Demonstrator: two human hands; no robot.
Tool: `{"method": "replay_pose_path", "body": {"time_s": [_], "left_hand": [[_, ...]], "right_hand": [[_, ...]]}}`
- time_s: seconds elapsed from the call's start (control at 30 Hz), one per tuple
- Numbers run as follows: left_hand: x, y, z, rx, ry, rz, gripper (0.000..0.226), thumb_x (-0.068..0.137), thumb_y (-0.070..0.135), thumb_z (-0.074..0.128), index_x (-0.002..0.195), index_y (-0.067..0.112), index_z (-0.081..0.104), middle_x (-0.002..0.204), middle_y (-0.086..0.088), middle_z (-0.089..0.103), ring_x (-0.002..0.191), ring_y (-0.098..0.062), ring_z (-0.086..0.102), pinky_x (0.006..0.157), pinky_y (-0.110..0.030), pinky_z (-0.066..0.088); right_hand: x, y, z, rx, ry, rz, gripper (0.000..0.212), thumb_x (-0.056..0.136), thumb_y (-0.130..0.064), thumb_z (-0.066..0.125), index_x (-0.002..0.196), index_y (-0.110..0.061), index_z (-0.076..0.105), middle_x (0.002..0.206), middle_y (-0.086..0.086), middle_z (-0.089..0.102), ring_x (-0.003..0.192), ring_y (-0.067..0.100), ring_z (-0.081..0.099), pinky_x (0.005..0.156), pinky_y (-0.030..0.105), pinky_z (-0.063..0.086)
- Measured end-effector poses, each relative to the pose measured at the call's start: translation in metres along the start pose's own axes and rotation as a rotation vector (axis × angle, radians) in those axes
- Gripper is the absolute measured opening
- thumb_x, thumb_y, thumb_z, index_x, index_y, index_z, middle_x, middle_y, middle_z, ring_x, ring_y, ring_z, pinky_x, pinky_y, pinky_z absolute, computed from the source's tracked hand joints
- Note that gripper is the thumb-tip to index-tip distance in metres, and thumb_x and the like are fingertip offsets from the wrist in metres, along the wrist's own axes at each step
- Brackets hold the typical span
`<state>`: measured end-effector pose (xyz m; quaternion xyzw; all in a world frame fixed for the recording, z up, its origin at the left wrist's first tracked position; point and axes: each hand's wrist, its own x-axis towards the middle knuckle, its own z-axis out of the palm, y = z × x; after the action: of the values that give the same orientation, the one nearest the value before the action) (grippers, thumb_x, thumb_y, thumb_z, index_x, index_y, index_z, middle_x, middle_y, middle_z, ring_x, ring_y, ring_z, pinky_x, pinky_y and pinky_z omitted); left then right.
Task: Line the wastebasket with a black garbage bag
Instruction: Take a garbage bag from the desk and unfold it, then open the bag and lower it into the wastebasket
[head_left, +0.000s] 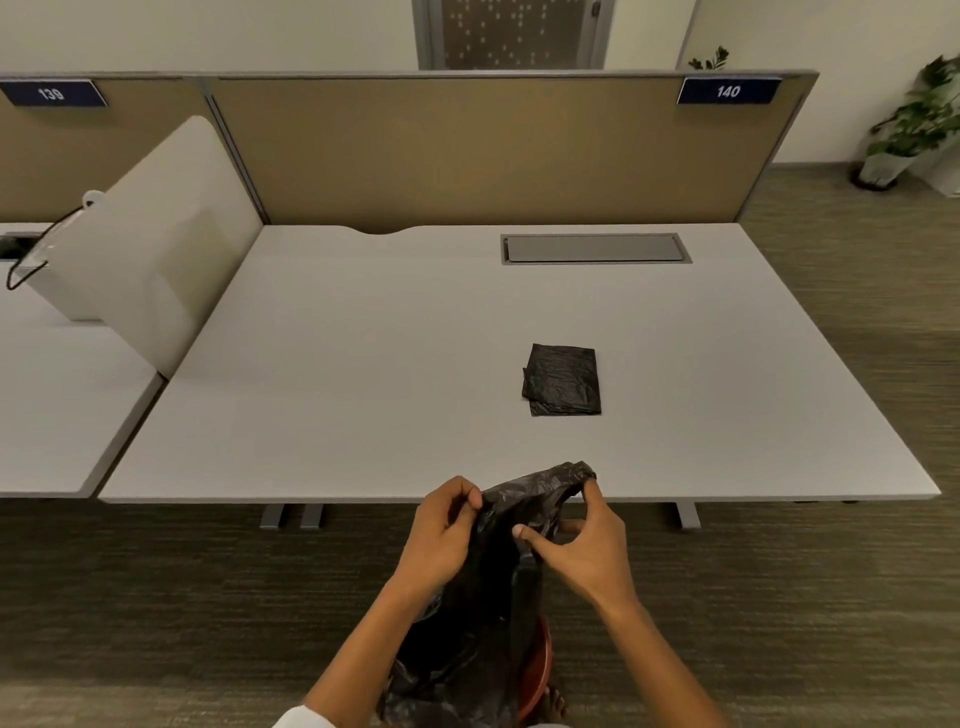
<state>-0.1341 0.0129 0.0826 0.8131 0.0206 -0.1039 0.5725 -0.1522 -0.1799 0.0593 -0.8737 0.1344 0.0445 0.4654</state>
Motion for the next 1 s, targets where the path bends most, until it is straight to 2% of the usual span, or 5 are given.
{"method": "replay_pose_path", "body": {"time_s": [0.23,0.43,0.67,0.87,1.0], "left_hand": [[0.004,0.002,-0.005,-0.386,0.098,-0.239,0.041,0.095,0.003,0.046,0.071,0.018,0.075,0.08,0.001,0.076,0.08,-0.016,0.07,0.071,-0.024,0.054],[-0.001,-0.016,-0.027,-0.223,0.025,-0.151,0.028,0.072,0.025,0.084,0.098,0.031,0.076,0.108,0.006,0.073,0.099,-0.012,0.069,0.084,-0.029,0.056],[-0.003,-0.021,-0.027,0.018,0.058,-0.039,0.034,0.086,-0.001,0.063,0.109,0.023,0.071,0.114,0.01,0.07,0.109,0.0,0.06,0.102,-0.024,0.044],[-0.005,-0.024,-0.02,-0.099,0.179,-0.052,0.027,0.09,-0.003,0.054,0.079,0.021,0.047,0.073,-0.004,0.055,0.056,-0.008,0.049,0.051,-0.018,0.039],[-0.003,-0.03,-0.02,-0.14,0.264,-0.062,0.034,0.094,0.004,0.056,0.069,0.017,0.036,0.049,0.009,0.039,0.042,-0.004,0.033,0.041,-0.017,0.03]], "right_hand": [[0.0,0.0,0.006,-0.046,0.031,-0.039,0.059,0.079,-0.003,0.07,0.129,-0.025,0.047,0.113,-0.009,0.061,0.104,0.011,0.062,0.09,0.027,0.057],[-0.004,0.006,0.002,0.052,0.103,-0.02,0.047,0.088,0.01,0.054,0.122,-0.021,0.063,0.114,-0.002,0.066,0.104,0.014,0.064,0.096,0.034,0.055],[-0.006,0.013,0.009,0.3,0.183,0.214,0.015,0.09,-0.017,0.067,0.083,-0.03,0.069,0.096,0.004,0.074,0.087,0.023,0.069,0.08,0.041,0.059],[-0.01,0.019,0.012,-0.062,-0.069,0.187,0.099,0.055,-0.05,0.092,0.138,-0.015,0.051,0.15,0.003,0.042,0.138,0.023,0.042,0.114,0.04,0.039],[-0.01,0.026,0.014,-0.113,-0.116,0.124,0.056,0.074,-0.013,0.083,0.123,-0.025,0.057,0.121,0.005,0.065,0.089,0.003,0.062,0.075,0.008,0.052]]}}
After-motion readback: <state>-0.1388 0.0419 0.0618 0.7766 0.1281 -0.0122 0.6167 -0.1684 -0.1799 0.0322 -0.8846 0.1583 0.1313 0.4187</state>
